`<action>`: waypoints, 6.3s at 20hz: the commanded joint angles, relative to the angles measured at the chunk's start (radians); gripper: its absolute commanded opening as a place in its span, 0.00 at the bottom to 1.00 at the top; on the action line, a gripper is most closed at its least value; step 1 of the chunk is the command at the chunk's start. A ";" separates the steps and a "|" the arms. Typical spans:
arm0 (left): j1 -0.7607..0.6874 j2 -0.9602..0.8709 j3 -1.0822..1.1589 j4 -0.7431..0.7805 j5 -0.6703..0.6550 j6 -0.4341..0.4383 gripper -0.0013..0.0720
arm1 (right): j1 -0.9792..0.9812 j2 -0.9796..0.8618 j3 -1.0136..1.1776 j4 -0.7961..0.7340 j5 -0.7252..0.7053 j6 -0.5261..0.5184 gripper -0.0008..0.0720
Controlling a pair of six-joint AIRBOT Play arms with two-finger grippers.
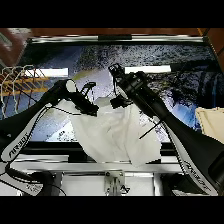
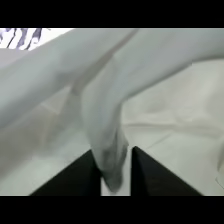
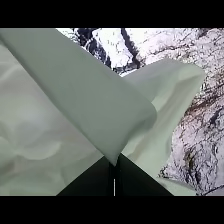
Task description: Fold the shirts.
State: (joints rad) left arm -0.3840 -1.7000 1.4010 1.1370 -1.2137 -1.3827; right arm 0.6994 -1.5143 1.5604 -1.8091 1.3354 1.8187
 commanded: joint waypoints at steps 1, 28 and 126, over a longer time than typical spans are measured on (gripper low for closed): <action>0.005 -0.009 0.000 -0.064 0.015 0.066 0.09 | -0.002 -0.002 0.000 0.001 0.004 0.049 0.15; 0.016 0.047 0.001 -0.064 -0.028 0.138 0.08 | -0.193 -0.308 0.003 0.266 -0.209 0.137 0.46; 0.986 0.040 -0.124 0.172 0.068 0.322 0.08 | -0.085 0.015 0.232 0.235 0.161 0.017 0.11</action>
State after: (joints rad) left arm 0.6037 -1.6634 1.2743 1.3079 -1.1400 -1.0569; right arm 0.6144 -1.4986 1.7920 -1.5627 1.5047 1.8297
